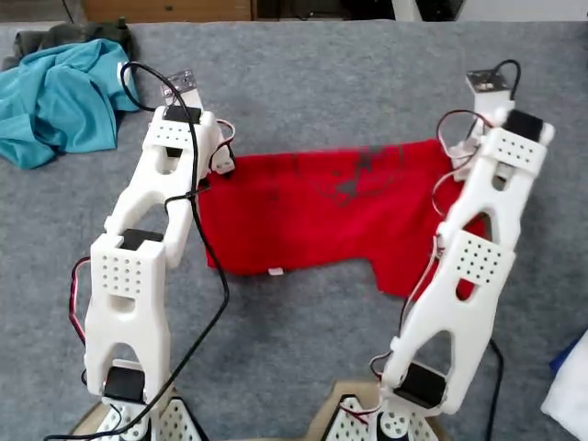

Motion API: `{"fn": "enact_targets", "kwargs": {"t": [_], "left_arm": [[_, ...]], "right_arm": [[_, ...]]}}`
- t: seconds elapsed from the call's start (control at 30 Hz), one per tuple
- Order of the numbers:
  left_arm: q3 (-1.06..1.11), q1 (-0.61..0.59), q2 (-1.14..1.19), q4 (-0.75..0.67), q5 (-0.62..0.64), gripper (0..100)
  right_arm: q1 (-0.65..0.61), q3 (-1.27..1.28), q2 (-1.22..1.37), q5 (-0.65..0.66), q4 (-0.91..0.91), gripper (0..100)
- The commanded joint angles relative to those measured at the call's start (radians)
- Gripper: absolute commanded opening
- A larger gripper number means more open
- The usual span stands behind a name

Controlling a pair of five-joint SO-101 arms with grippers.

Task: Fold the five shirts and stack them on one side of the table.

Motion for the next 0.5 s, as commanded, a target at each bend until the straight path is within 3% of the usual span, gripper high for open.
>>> {"fn": "enact_targets", "kwargs": {"t": [0.0, 0.2, 0.47], "left_arm": [[-0.028, -0.003, 0.001, 0.011, -0.003, 14], [-0.034, -0.005, 0.001, 0.011, -0.006, 14], [-0.091, -0.025, -0.012, 0.049, -0.014, 24]], "right_arm": [[0.035, -0.104, -0.018, -0.006, 0.008, 0.6], [0.016, -0.363, -0.025, -0.005, 0.178, 0.7], [0.010, -0.179, -0.308, 0.114, 0.213, 0.9]]}}
